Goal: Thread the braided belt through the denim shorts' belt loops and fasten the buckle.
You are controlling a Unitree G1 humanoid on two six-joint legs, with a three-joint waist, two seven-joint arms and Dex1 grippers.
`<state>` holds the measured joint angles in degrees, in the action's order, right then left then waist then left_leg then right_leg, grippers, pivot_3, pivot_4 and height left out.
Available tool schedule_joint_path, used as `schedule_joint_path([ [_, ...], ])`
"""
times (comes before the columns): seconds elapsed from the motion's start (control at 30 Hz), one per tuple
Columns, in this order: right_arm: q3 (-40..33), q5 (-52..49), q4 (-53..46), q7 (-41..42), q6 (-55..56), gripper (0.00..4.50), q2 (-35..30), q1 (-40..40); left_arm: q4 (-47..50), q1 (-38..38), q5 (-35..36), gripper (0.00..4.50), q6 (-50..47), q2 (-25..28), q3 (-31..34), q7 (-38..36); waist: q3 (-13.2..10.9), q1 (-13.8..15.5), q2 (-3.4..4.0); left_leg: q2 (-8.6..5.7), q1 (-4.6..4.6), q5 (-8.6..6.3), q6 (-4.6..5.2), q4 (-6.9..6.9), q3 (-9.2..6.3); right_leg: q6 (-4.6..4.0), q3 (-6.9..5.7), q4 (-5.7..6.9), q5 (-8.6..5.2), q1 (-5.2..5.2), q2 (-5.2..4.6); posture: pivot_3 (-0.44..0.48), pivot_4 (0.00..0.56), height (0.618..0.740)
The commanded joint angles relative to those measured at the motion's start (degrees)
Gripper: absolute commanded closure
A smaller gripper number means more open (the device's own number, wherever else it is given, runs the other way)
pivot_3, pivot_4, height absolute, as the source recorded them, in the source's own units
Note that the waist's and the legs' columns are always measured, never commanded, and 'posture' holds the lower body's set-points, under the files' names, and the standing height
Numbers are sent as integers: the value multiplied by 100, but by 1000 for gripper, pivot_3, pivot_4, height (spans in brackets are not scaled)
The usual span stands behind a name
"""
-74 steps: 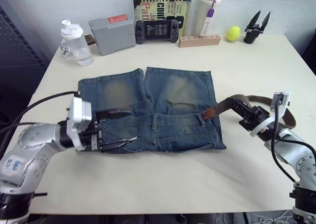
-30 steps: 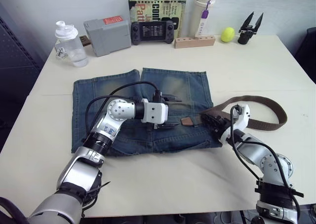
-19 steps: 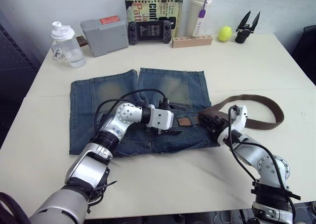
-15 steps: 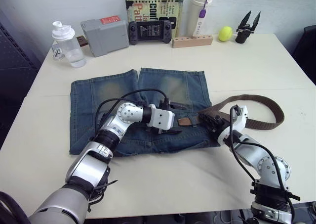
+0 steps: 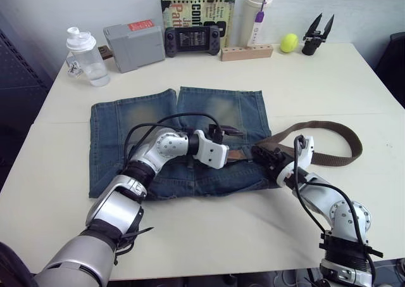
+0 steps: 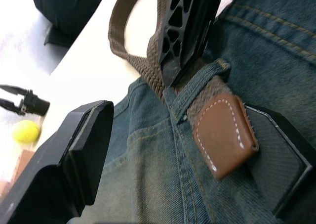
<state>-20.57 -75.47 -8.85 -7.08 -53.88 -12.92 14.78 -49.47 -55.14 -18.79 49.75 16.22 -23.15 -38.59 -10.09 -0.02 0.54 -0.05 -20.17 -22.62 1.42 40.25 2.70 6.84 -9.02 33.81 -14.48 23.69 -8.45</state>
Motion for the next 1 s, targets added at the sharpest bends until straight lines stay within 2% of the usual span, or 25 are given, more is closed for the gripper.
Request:
schedule_joint_path([
  [0.03, 52, -167, -123, -2, -45, 4500, 33, -74, 189, 77, -168, 1429, 86, 77, -107, 43, 0, 2, 0, 0, 0, 0, 0, 0, 0, 0, 0, 0, 0, 0, 0, 0, 150, 726],
  [0.23, 67, -199, -156, -29, -41, 4500, 35, -101, 241, 105, -369, 3999, -128, 73, -156, 213, 0, 3, 0, -1, 1, 0, 0, 0, 0, 0, 0, 1, 0, -1, -1, 0, 150, 726],
  [0.27, 66, -206, -163, -35, -40, 4500, 32, -105, 256, 105, -393, 4166, -145, 75, -167, 239, 0, 4, 1, -1, 1, 0, 0, 0, 0, 0, 0, 1, 0, -1, -1, 0, 150, 726],
  [0.43, 105, -154, -250, -59, -94, 4500, -64, -135, 457, 146, -434, 4166, -139, 131, -167, 284, 0, 4, 1, -2, 1, 0, 0, 0, 0, 0, 1, 1, 0, -1, -1, 0, 150, 726],
  [0.57, -165, -468, -305, -407, 54, 4500, -33, -66, 850, 273, -315, 4166, -224, 286, -146, 34, 0, 0, 1, -1, 1, 0, 0, 0, 0, 0, 0, 1, 0, -1, -1, 0, 150, 726],
  [0.63, -331, -706, -368, -593, 158, 3681, -58, -20, 1018, 314, -247, 4304, -315, 320, -143, -91, 0, -3, 1, 0, 1, 0, 0, -1, 0, 0, 0, 1, 0, 1, -1, 0, 150, 726],
  [0.67, -399, -825, -450, -644, 173, 3505, -148, -24, 1102, 322, -229, 4304, -369, 329, -147, -151, 0, -1, 1, 0, 1, 0, 0, -1, 0, 0, 0, 1, 0, 1, -1, 0, 150, 726],
  [0.7, -453, -964, -581, -617, 130, 3082, -304, -64, 1192, 331, -196, 4304, -430, 329, -139, -201, 0, 3, 1, 0, 0, 0, 0, -1, 0, 0, 0, 1, 0, 1, -1, 0, 150, 726],
  [0.73, -543, -1093, -721, -498, 63, 2192, -526, -120, 1261, 336, -158, 4304, -495, 324, -124, -244, -1, 5, 3, -2, -1, 0, 0, 0, 0, 0, 1, 1, 0, 1, -4, 0, 150, 726],
  [0.8, -652, -1194, -942, -188, -89, 1513, -960, -243, 1354, 352, -112, 4304, -597, 321, -103, -297, -1, 16, 3, -3, -3, 0, 1, 0, 0, 0, 1, -1, 0, 1, -6, 0, 150, 726],
  [0.87, -709, -1076, -1286, 415, -257, 1011, -1513, -419, 1376, 359, -89, 4304, -659, 322, -89, -314, -3, 51, 6, -5, -4, 1, 2, 2, -1, 0, 1, -1, 0, 1, -7, 0, 150, 726],
  [0.93, -730, -1036, -1596, 931, -327, 1011, -1951, -585, 1402, 369, -48, 4304, -726, 317, -75, -338, -3, 87, 6, -6, -5, 0, 4, 3, 0, 1, 1, -2, 0, 1, -8, 0, 150, 726],
  [1.0, -746, -724, -2255, 2003, -301, 1011, -2515, -999, 1431, 376, -9, 4304, -789, 300, -70, -366, -3, 115, 6, -5, -4, 0, 4, 5, 3, 1, 1, -3, 1, 0, -7, 0, 150, 726],
])
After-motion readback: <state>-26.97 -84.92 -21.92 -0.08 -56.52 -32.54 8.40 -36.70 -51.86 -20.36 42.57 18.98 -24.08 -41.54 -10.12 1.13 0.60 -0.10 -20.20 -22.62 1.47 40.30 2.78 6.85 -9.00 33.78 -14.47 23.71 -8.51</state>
